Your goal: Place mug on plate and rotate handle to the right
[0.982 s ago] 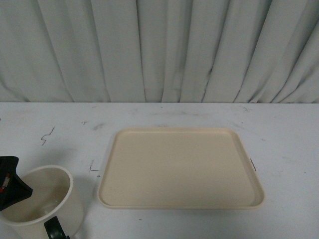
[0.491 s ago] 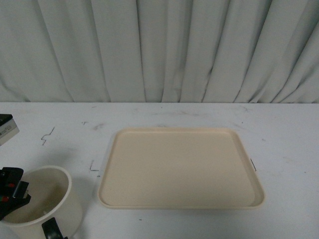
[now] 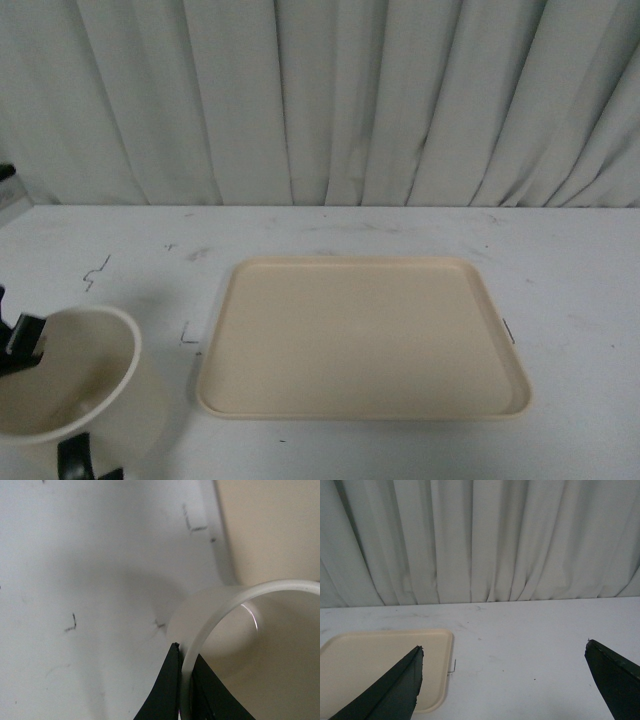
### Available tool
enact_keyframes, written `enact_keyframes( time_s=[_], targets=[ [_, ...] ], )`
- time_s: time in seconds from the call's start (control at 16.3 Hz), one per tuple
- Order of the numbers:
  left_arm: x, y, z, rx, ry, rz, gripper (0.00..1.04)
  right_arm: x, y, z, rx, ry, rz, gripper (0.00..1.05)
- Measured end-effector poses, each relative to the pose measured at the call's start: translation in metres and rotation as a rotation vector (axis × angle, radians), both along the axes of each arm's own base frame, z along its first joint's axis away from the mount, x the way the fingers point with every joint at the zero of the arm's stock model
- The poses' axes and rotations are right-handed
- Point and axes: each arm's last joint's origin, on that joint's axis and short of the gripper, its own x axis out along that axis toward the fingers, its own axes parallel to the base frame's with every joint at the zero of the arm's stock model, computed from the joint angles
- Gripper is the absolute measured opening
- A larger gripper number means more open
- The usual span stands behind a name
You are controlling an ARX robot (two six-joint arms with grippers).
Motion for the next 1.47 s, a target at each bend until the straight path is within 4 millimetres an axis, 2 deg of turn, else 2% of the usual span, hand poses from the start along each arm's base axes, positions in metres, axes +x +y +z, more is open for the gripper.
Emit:
enact_keyframes(
  time_s=[0.18, 0.31, 0.43, 0.55, 0.92, 1.17, 1.41, 1.47],
  targets=[
    [0.014, -0.03, 0.033, -0.009, -0.086, -0.106, 0.03, 0.0, 0.0, 0.0, 0.0, 0.0, 0.0, 0.98],
    [0.027, -0.068, 0.045, -0.011, -0.124, -0.223, 0.03, 0.0, 0.0, 0.0, 0.0, 0.0, 0.0, 0.98],
    [0.04, -0.105, 0.04, 0.005, -0.112, -0.332, 0.03, 0.0, 0.0, 0.0, 0.0, 0.0, 0.0, 0.98],
    [0.052, -0.135, 0.024, 0.012, -0.073, -0.403, 0.03, 0.0, 0.0, 0.0, 0.0, 0.0, 0.0, 0.98],
    [0.095, -0.192, 0.001, 0.033, -0.041, -0.467, 0.03, 0.0, 0.0, 0.0, 0.0, 0.0, 0.0, 0.98],
    [0.111, -0.208, -0.013, 0.057, -0.012, -0.481, 0.03, 0.0, 0.0, 0.0, 0.0, 0.0, 0.0, 0.98],
    [0.12, -0.212, -0.017, 0.072, -0.019, -0.479, 0.03, 0.0, 0.0, 0.0, 0.0, 0.0, 0.0, 0.98],
    [0.12, -0.211, -0.018, 0.075, -0.011, -0.477, 0.07, 0.0, 0.0, 0.0, 0.0, 0.0, 0.0, 0.98]
  ],
)
